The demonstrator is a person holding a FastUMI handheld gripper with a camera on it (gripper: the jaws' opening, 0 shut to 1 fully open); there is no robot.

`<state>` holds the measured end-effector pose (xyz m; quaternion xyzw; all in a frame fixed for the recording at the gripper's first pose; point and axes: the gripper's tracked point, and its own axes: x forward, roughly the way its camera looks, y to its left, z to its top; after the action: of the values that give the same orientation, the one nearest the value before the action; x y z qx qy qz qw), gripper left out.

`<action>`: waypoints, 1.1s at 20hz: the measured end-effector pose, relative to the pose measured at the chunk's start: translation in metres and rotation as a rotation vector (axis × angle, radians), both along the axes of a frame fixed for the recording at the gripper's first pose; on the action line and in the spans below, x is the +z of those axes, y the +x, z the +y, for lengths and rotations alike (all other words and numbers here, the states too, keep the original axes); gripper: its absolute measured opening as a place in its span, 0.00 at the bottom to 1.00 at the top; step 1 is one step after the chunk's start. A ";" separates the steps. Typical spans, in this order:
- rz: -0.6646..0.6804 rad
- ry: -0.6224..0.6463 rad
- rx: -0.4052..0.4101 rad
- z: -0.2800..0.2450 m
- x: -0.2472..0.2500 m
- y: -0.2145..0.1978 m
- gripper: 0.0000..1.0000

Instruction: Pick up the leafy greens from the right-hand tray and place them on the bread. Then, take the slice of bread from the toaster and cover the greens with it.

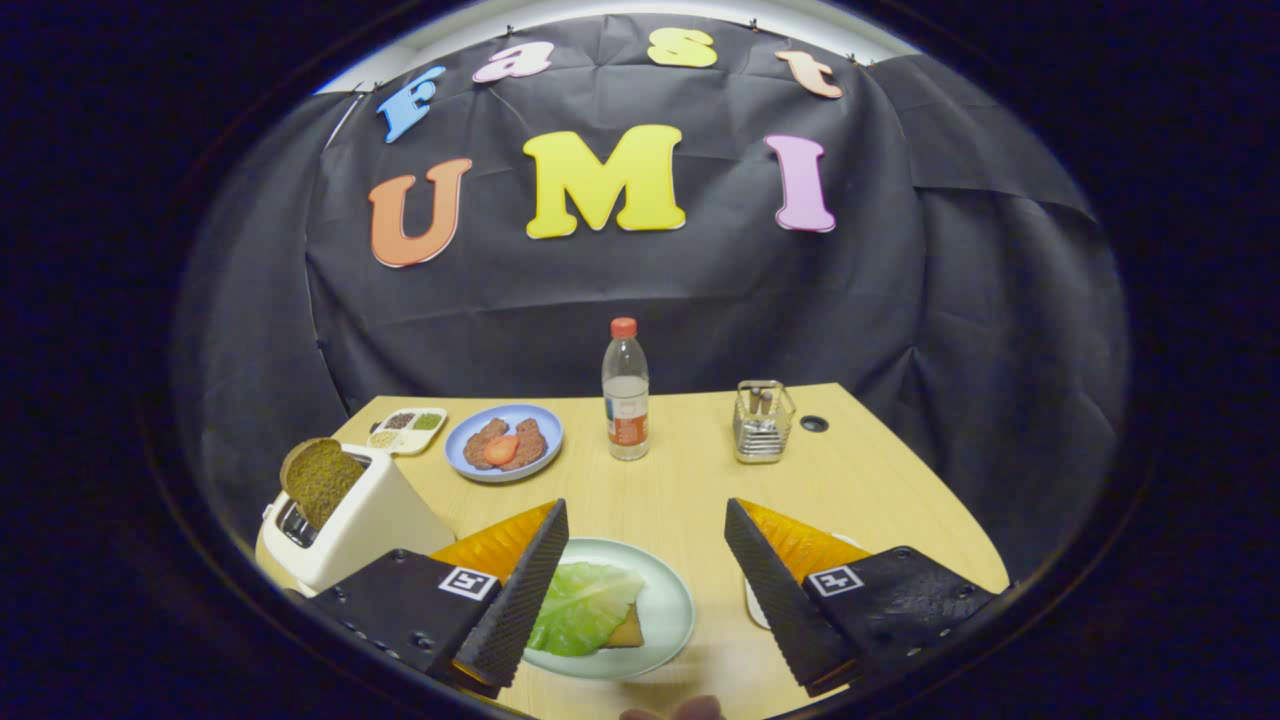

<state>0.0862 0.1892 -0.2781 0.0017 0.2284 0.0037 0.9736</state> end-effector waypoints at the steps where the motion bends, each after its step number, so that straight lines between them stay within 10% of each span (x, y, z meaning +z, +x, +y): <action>1: -0.020 -0.009 -0.006 -0.002 0.012 -0.006 0.97; 11: -0.102 -0.019 0.088 0.095 0.096 -0.063 0.96; 22: -0.001 0.022 0.262 0.259 0.051 -0.067 0.97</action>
<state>0.0196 0.4480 -0.2267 -0.0173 0.2263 0.1331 0.9648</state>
